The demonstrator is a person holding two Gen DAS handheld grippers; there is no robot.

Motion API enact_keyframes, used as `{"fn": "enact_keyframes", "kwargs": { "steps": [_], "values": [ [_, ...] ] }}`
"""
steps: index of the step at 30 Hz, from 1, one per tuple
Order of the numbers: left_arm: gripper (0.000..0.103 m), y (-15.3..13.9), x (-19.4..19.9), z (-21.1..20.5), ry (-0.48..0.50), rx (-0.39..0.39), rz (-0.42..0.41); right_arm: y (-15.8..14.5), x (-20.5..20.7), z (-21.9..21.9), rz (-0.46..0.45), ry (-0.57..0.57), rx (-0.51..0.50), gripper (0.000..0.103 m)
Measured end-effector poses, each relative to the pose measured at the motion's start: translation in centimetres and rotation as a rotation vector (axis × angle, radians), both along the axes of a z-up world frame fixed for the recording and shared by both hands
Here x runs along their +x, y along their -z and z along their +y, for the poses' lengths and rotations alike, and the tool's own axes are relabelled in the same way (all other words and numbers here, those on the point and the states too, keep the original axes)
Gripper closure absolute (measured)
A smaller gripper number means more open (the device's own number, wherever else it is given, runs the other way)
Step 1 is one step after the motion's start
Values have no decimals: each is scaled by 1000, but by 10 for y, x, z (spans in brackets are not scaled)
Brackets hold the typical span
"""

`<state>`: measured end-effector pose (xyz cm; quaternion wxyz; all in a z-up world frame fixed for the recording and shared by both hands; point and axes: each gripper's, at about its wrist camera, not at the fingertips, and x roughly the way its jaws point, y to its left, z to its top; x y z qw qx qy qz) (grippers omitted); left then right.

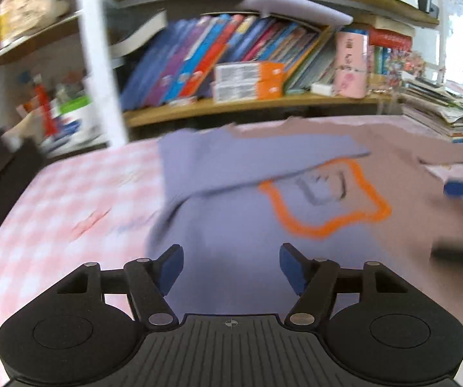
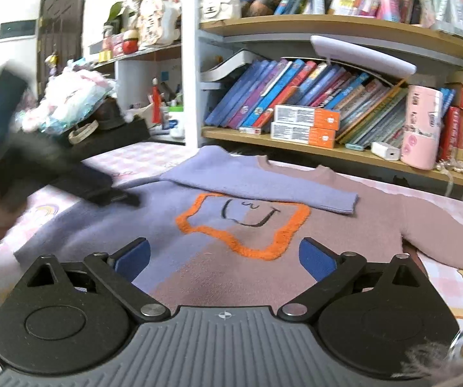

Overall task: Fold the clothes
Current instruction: 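Grasp the lavender side edge with the left gripper and fold it inward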

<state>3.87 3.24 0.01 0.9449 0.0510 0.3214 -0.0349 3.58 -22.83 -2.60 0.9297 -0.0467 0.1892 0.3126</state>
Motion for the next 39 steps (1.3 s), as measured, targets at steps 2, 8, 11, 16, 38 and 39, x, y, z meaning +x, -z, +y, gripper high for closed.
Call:
{"fn": "enact_keyframes", "kwargs": {
  "steps": [2, 8, 11, 16, 38, 39],
  "values": [
    [36, 2, -9, 13, -28, -12, 2, -1, -1, -5, -11, 38, 21, 4],
    [36, 5, -19, 44, -104, -79, -24, -2, -12, -26, -8, 176, 39, 16],
    [38, 12, -19, 56, -105, -159, -27, -1, -16, -45, 41, 245, 31, 35],
    [59, 21, -9, 75, -117, -303, -18, 2, -21, -78, 144, 346, 19, 52],
    [94, 30, -18, 124, -74, -508, -40, 10, -22, -35, 245, 335, -130, 80],
    [89, 28, -20, 122, -87, -484, -47, 10, -22, -35, 246, 338, -131, 80]
  ]
}}
